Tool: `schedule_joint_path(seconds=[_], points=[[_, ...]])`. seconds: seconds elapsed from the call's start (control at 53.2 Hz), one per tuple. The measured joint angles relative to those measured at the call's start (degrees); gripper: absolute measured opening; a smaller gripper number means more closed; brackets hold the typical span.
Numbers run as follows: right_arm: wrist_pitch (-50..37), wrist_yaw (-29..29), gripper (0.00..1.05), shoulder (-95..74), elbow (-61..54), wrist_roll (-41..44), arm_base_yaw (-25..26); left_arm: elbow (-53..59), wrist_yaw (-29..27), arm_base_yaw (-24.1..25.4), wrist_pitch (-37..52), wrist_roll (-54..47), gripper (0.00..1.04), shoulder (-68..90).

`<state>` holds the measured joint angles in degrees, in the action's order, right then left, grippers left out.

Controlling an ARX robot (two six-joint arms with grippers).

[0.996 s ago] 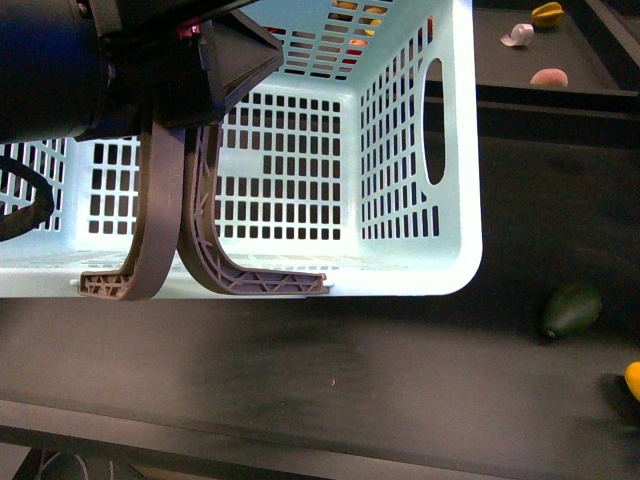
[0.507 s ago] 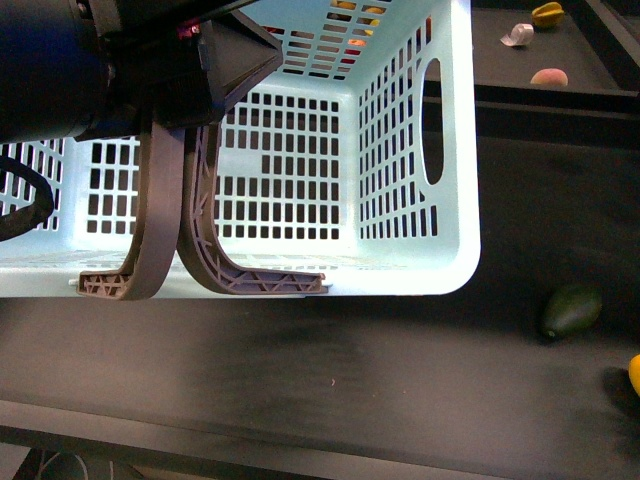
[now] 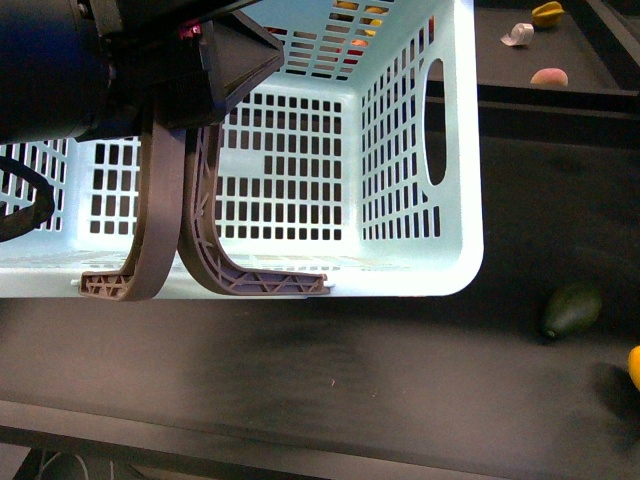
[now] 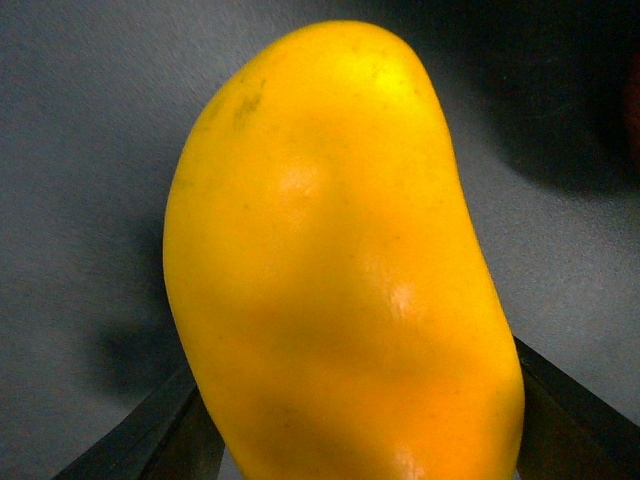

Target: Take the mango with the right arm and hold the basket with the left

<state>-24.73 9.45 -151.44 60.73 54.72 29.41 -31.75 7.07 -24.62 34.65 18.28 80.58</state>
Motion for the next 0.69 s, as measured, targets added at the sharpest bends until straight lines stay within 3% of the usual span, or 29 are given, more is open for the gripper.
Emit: schedule_joint_path(seconds=[0.357,0.695], points=[[-1.2,11.0,0.66,14.2,-7.4,-18.4,-1.2,0.0,0.0,0.0,0.0,0.0,0.06,0.0],[-5.0,19.4,0.66,35.2,-17.5,-41.4,-8.1,0.0,0.0,0.0,0.0,0.0,0.06,0.0]])
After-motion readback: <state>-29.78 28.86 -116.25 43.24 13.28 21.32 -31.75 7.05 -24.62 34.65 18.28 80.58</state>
